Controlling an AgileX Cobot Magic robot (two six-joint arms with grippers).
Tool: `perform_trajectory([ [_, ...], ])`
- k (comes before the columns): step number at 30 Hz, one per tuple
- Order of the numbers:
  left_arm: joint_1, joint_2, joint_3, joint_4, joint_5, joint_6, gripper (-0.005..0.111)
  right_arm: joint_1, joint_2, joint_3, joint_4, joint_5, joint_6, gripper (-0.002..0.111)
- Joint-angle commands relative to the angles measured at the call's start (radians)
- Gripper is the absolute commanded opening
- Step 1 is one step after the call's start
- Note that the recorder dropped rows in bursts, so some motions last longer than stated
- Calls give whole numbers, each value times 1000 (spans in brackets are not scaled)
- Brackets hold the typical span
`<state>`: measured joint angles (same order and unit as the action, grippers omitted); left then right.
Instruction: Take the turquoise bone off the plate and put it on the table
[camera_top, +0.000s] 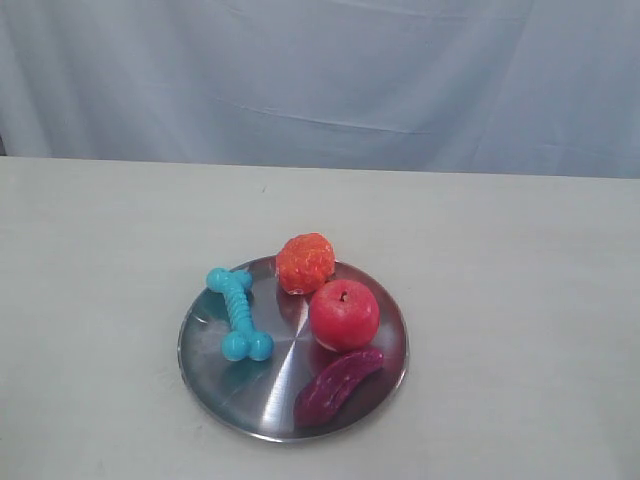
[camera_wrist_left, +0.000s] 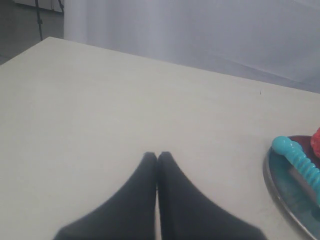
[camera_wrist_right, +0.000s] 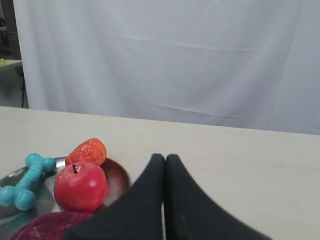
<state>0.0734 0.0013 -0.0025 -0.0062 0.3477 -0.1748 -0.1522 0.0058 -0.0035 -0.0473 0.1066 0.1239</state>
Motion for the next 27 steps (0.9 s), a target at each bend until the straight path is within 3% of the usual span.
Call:
perform_trajectory([
  [1,4,-1,3,6,-5,-2,0,-5,-6,4,-2,-82,49,0],
  [6,4,-1,3,6,-5,-2,0,-5,-6,4,-2,-232,86,0],
  [12,4,-1,3,6,-5,-2,0,-5,61,-196,-2,42,89,0],
  [17,4,-1,3,6,-5,-2,0,-5,319,-495,15,397,58,0],
  [21,4,-1,3,6,-5,-2,0,-5,574,-731,140,654,20,0],
  [27,4,-1,3,6,-5,-2,0,-5,874,-945,410,820,-193,0],
])
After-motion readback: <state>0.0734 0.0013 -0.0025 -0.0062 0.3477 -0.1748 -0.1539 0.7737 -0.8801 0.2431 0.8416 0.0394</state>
